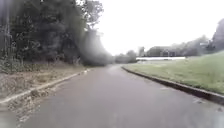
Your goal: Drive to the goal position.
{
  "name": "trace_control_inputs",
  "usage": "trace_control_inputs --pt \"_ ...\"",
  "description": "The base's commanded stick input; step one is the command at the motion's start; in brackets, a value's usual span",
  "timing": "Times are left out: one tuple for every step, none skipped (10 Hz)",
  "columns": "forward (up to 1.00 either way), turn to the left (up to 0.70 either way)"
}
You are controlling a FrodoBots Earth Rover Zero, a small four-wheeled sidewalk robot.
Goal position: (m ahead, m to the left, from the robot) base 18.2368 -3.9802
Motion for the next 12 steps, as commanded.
trace_control_inputs --pt "0.70 0.00" --pt "0.70 0.00" --pt "0.70 0.00" --pt "0.70 0.00" --pt "0.70 0.00" --pt "0.70 0.00" --pt "0.70 0.00" --pt "0.70 0.00" --pt "0.70 0.00" --pt "0.70 0.00" --pt "0.70 0.00" --pt "0.70 0.00"
